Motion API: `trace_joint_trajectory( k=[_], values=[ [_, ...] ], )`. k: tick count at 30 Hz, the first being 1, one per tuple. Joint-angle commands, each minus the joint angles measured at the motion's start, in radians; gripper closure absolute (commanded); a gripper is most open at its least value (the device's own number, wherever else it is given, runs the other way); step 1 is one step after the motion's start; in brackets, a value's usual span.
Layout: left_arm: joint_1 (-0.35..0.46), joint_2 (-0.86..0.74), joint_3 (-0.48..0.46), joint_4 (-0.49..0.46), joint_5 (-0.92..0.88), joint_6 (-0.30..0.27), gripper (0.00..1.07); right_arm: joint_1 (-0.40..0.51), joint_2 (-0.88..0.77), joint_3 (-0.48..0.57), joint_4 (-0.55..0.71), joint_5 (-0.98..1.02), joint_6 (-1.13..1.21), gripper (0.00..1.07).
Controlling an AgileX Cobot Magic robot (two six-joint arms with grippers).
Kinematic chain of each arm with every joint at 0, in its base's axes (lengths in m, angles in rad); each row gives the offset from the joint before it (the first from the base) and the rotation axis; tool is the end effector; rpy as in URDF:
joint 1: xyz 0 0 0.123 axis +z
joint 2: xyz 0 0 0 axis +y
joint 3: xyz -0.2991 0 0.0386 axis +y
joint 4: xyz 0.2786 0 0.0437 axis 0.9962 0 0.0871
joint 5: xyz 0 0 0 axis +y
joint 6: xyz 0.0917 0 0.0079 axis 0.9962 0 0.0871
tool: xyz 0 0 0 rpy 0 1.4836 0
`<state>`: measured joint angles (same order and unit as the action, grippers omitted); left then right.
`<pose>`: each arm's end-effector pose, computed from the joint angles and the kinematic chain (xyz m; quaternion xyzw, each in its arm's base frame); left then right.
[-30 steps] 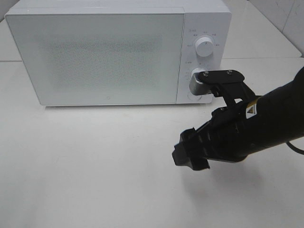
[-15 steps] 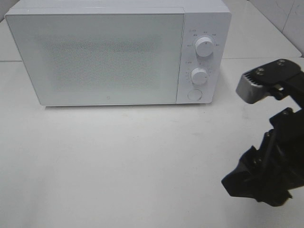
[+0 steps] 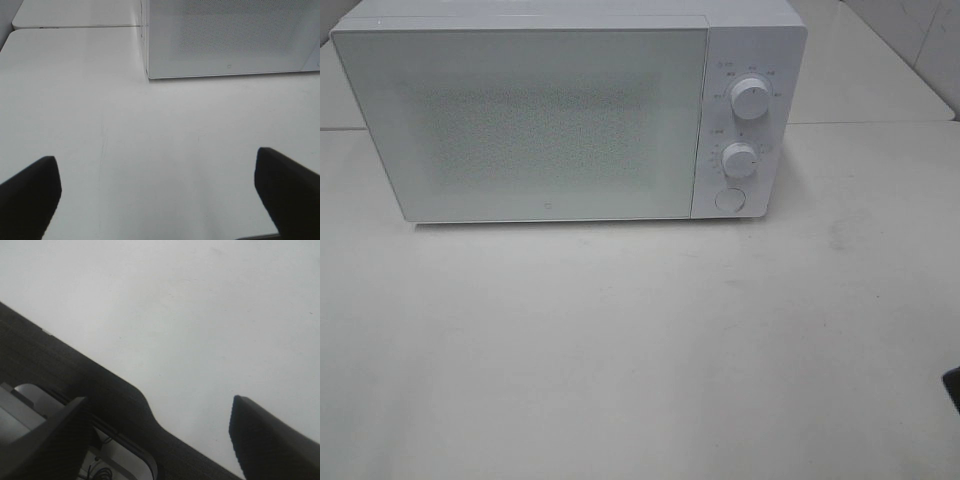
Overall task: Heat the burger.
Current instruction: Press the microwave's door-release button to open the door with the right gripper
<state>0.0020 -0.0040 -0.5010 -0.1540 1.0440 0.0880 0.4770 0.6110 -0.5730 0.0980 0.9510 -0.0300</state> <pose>0.0057 -0.0122 0.2939 0.0388 0.8441 -0.0530 0.5321 0.0981 0.0589 0.2874 -0.2233 0.9167 0.1185 0.3093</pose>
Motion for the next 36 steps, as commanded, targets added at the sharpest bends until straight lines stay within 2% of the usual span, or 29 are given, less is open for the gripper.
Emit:
trace_joint_trajectory(
  k=[1,2,3,5,11,17,26,36],
  values=[
    [0.005,-0.023,0.003,-0.006,-0.008,0.0,0.05,-0.094,-0.088,0.021,-0.007,0.044,0.006,0.33],
    [0.005,-0.023,0.003,-0.006,-0.008,0.0,0.05,-0.094,-0.088,0.021,-0.007,0.044,0.006,0.33],
    [0.005,-0.023,0.003,-0.006,-0.008,0.0,0.05,-0.144,-0.143,0.03,-0.008,0.062,0.006,0.33],
    [0.005,-0.023,0.003,-0.006,-0.008,0.0,0.05,-0.163,-0.166,0.032,-0.008,0.067,0.006,0.33],
    [0.005,-0.023,0.003,-0.006,-0.008,0.0,0.05,-0.307,-0.358,0.061,-0.01,0.08,0.006,0.33],
    [0.005,-0.023,0.003,-0.006,-0.008,0.0,0.05,-0.387,-0.497,0.062,-0.038,0.082,0.001,0.33],
    [0.005,-0.023,0.003,-0.006,-0.008,0.0,0.05,-0.446,-0.634,0.067,-0.055,0.085,0.004,0.34],
    [0.005,-0.021,0.003,-0.003,-0.008,0.0,0.05,-0.455,-0.642,0.067,-0.063,0.085,0.013,0.37]
  ],
)
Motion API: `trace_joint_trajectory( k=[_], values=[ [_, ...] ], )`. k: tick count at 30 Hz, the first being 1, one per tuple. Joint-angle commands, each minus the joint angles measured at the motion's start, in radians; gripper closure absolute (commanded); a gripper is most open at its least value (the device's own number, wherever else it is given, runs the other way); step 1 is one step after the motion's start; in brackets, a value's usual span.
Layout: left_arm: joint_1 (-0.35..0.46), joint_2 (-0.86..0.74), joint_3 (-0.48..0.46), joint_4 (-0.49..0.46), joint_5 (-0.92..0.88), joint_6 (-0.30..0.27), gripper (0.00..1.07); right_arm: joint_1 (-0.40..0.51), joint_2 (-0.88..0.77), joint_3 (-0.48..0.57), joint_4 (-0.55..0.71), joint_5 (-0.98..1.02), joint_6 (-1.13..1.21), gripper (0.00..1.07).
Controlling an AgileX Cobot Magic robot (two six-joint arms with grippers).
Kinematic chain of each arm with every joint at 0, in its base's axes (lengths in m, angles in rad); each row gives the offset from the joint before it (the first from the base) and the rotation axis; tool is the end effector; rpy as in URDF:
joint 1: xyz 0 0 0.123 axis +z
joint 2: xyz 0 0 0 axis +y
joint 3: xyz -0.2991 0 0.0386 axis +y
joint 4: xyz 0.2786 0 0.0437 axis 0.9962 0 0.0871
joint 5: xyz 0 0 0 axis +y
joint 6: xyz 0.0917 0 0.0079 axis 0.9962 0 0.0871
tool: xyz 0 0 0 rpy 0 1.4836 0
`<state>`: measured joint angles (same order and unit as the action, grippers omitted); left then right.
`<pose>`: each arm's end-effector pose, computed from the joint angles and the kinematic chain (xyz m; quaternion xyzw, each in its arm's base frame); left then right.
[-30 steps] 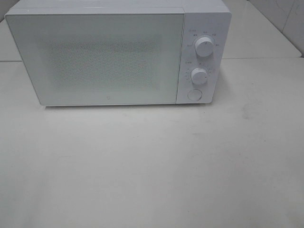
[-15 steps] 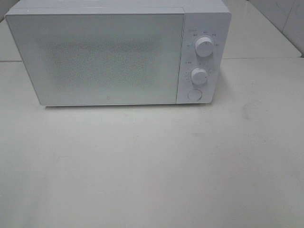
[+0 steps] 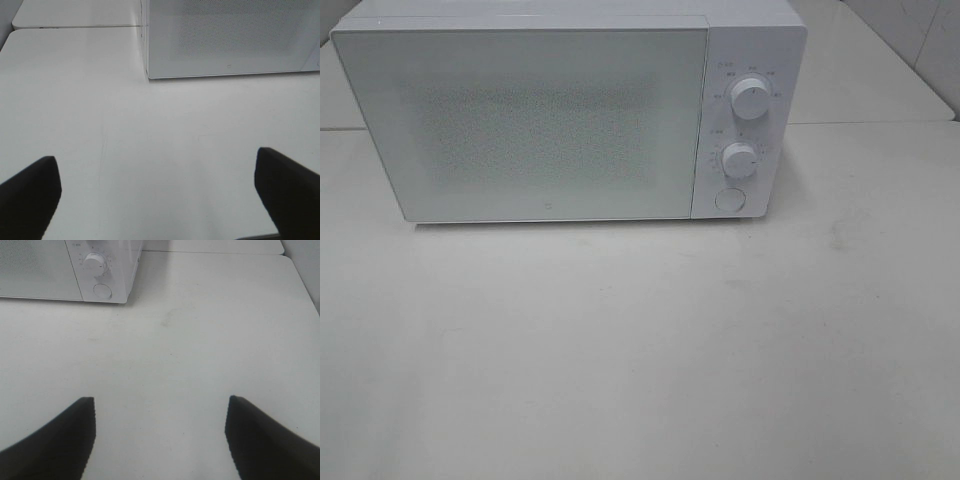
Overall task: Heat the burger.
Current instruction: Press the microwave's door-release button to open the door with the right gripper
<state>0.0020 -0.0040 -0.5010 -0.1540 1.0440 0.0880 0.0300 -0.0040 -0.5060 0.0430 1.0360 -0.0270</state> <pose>0.0057 -0.0122 0.2939 0.0388 0.8441 -0.0530 0.5321 0.0057 0.0036 0.2954 -0.0247 0.8435 0.0223 0.5361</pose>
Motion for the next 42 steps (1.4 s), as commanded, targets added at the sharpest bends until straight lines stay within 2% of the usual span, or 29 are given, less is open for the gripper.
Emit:
trace_joint_trajectory(
  k=[1,7,11,19,33,42],
  values=[
    [0.005,-0.021,0.003,-0.003,-0.008,0.0,0.05,-0.008,-0.027,0.0,-0.008,0.0,0.01,0.37],
    [0.005,-0.021,0.003,-0.001,-0.008,0.0,0.05,-0.008,-0.027,0.0,-0.008,0.0,0.01,0.36],
    [0.005,-0.021,0.003,-0.001,-0.008,0.0,0.05,-0.008,-0.026,0.0,-0.007,-0.002,0.017,0.28],
    [0.005,-0.021,0.003,-0.002,-0.008,0.0,0.05,-0.008,0.035,-0.012,-0.008,-0.018,0.049,0.28],
    [0.005,-0.021,0.003,-0.001,-0.008,0.0,0.05,-0.006,0.239,-0.008,-0.005,-0.31,0.075,0.31],
    [0.005,-0.021,0.003,-0.001,-0.008,0.0,0.05,-0.006,0.439,0.017,-0.002,-0.492,0.093,0.31]
  ],
)
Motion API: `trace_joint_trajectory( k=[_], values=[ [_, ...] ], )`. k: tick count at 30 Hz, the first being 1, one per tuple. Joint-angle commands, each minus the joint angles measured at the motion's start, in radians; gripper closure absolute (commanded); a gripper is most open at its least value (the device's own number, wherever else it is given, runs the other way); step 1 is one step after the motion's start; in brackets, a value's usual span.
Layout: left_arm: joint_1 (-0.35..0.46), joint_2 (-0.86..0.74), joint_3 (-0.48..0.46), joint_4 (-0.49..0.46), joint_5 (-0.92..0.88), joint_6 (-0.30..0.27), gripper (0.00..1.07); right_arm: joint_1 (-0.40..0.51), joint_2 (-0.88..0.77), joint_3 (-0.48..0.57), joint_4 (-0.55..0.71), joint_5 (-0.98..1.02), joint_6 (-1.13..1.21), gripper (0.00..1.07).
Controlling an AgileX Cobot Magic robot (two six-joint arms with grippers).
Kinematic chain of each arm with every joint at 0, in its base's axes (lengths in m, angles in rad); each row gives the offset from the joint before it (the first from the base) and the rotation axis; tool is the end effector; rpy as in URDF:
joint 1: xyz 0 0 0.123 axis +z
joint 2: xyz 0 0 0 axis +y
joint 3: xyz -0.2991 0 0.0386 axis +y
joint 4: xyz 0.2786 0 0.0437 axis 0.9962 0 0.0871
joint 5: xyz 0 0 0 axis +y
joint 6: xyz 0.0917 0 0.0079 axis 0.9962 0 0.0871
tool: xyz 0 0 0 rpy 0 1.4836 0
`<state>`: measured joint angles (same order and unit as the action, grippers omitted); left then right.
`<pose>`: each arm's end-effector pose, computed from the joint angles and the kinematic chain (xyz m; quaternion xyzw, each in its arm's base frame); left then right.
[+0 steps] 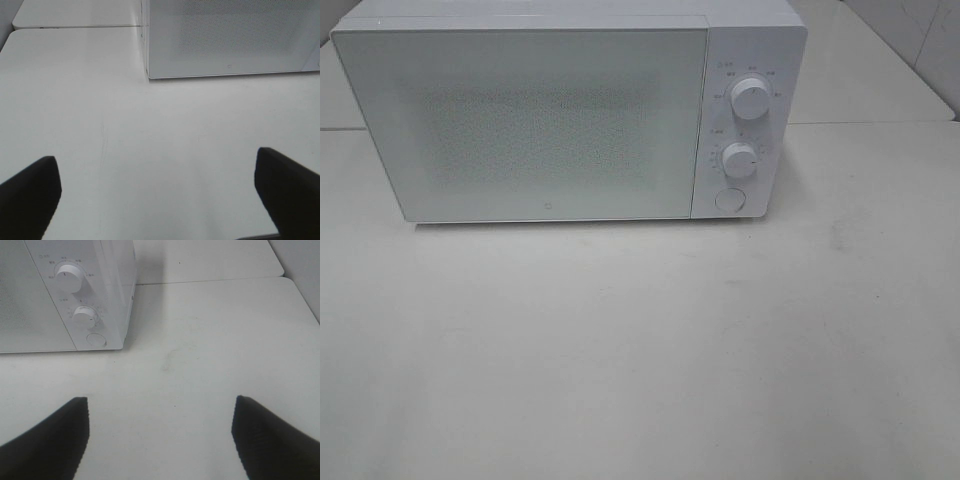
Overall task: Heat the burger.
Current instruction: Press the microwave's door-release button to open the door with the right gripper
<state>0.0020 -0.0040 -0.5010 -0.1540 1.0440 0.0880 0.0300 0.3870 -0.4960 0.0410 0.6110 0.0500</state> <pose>0.0057 -0.0122 0.2939 0.0388 0.8441 -0.0530 0.5321 0.0939 0.0050 0.3082 0.0160 0.8373 0.0409 0.5450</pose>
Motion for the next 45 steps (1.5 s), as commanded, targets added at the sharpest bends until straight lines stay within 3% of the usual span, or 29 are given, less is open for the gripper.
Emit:
trace_joint_trajectory(
  k=[1,13,21,30,32,35,40,45],
  values=[
    [0.005,-0.021,0.003,-0.001,-0.008,0.0,0.05,-0.006,0.048,0.007,0.0,-0.067,0.016,0.31],
    [0.005,-0.021,0.003,-0.001,-0.008,0.0,0.05,-0.006,0.343,0.007,-0.004,-0.396,0.046,0.31],
    [0.005,-0.021,0.003,-0.001,-0.008,0.0,0.05,-0.004,0.559,0.107,-0.005,-0.865,0.046,0.31],
    [0.005,-0.021,0.003,-0.001,-0.008,0.0,0.05,-0.004,0.733,0.138,0.057,-1.097,0.025,0.31],
    [0.005,-0.021,0.003,-0.001,-0.008,0.0,0.05,-0.002,0.82,0.178,0.047,-1.302,0.009,0.31],
    [0.005,-0.021,0.003,-0.001,-0.008,0.0,0.05,0.008,0.844,0.191,0.052,-1.353,0.007,0.31],
    [0.005,-0.021,0.003,-0.001,-0.008,0.0,0.05,0.124,0.962,0.238,0.13,-1.521,-0.06,0.31],
    [0.005,-0.021,0.003,-0.001,-0.008,0.0,0.05,0.286,1.097,0.243,0.334,-1.613,-0.161,0.31]
  ],
)
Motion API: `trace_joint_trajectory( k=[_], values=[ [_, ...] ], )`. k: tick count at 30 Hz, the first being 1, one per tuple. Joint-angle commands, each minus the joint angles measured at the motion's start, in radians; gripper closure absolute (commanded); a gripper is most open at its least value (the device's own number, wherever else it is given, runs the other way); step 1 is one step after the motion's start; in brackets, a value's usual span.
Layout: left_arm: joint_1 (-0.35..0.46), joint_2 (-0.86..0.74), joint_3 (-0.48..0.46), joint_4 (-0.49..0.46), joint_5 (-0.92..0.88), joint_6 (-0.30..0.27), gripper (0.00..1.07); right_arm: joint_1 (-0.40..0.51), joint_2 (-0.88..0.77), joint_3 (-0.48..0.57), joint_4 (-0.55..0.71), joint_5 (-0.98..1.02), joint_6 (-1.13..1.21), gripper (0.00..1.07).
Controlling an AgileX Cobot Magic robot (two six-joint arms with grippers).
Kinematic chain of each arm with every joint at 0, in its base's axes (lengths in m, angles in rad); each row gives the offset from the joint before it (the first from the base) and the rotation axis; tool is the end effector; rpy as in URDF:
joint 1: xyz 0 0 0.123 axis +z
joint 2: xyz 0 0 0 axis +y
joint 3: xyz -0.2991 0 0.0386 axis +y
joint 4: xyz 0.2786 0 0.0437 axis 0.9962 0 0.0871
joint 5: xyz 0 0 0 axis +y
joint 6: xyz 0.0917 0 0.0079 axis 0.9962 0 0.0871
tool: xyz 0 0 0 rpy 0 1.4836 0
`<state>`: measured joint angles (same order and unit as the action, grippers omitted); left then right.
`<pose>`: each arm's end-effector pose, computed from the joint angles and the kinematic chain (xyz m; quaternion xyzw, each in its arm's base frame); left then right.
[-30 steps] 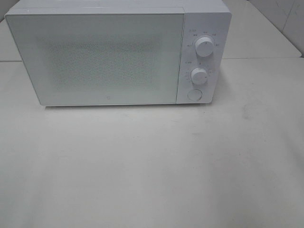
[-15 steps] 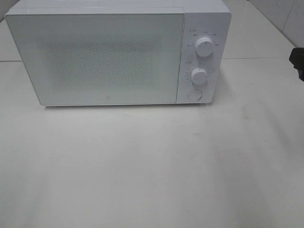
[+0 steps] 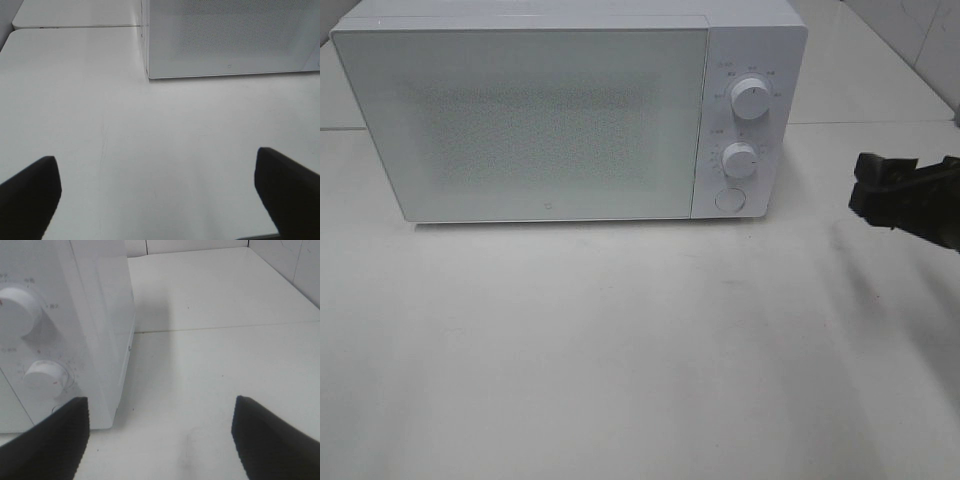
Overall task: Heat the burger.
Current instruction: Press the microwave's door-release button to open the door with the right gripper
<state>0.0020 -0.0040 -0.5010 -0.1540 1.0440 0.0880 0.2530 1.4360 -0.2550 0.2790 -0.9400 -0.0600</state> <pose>0.0057 -0.0122 0.2939 0.0388 0.8441 -0.0530 0.5321 0.2304 0.0385 0.1679 0.0165 0.7639 0.0303 0.6444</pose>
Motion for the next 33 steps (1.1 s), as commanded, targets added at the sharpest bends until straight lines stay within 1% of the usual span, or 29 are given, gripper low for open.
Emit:
trace_joint_trajectory(
  k=[1,2,3,4,5,6,7,8,9,10,13,15,16,18,24,30,32,33],
  values=[
    [0.005,-0.021,0.003,-0.001,-0.008,0.0,0.05,0.119,0.087,0.002,0.164,-0.106,-0.07,0.31],
    [0.005,-0.021,0.003,-0.001,-0.008,0.0,0.05,0.119,0.087,0.002,0.164,-0.106,-0.07,0.31],
    [0.005,-0.021,0.003,-0.001,-0.008,0.0,0.05,0.142,0.103,0.002,0.189,-0.13,-0.079,0.31],
    [0.005,-0.021,0.003,-0.001,-0.008,0.0,0.05,0.198,0.137,0.002,0.233,-0.174,-0.093,0.31],
    [0.005,-0.021,0.003,-0.001,-0.008,0.0,0.05,0.198,0.137,0.002,0.233,-0.174,-0.093,0.31],
    [0.005,-0.021,0.003,-0.001,-0.008,0.0,0.05,0.228,0.154,0.002,0.252,-0.198,-0.095,0.31],
    [0.005,-0.021,0.003,-0.001,-0.008,0.0,0.05,0.28,0.187,0.002,0.287,-0.235,-0.096,0.31],
    [0.005,-0.021,0.003,-0.001,-0.008,0.0,0.05,0.28,0.187,0.002,0.287,-0.235,-0.096,0.31],
    [0.005,-0.021,0.003,-0.001,-0.008,0.0,0.05,0.31,0.202,0.001,0.308,-0.251,-0.096,0.31],
    [0.005,-0.021,0.003,-0.001,-0.008,0.0,0.05,0.369,0.223,-0.008,0.359,-0.258,-0.096,0.31],
    [0.005,-0.021,0.003,-0.001,-0.008,0.0,0.05,0.391,0.232,-0.013,0.382,-0.258,-0.099,0.31],
    [0.005,-0.021,0.003,0.0,-0.008,0.0,0.05,0.483,0.27,-0.042,0.456,-0.26,-0.139,0.31],
    [0.005,-0.021,0.003,0.0,-0.008,0.0,0.05,0.483,0.27,-0.042,0.456,-0.26,-0.139,0.31],
    [0.005,-0.021,0.003,0.0,-0.008,0.0,0.05,0.537,0.294,-0.067,0.492,-0.256,-0.168,0.31],
    [0.005,-0.021,0.003,0.002,-0.008,0.0,0.05,0.585,0.302,-0.088,0.537,-0.251,-0.168,0.31],
    [0.005,-0.021,0.003,0.002,-0.008,0.0,0.05,0.587,0.302,-0.088,0.54,-0.224,-0.136,0.31],
    [0.005,-0.021,0.003,0.002,-0.008,0.0,0.05,0.587,0.302,-0.088,0.54,-0.205,-0.056,0.32],
    [0.005,-0.021,0.003,0.002,-0.008,0.0,0.05,0.587,0.302,-0.088,0.54,-0.205,-0.056,0.32]
  ],
)
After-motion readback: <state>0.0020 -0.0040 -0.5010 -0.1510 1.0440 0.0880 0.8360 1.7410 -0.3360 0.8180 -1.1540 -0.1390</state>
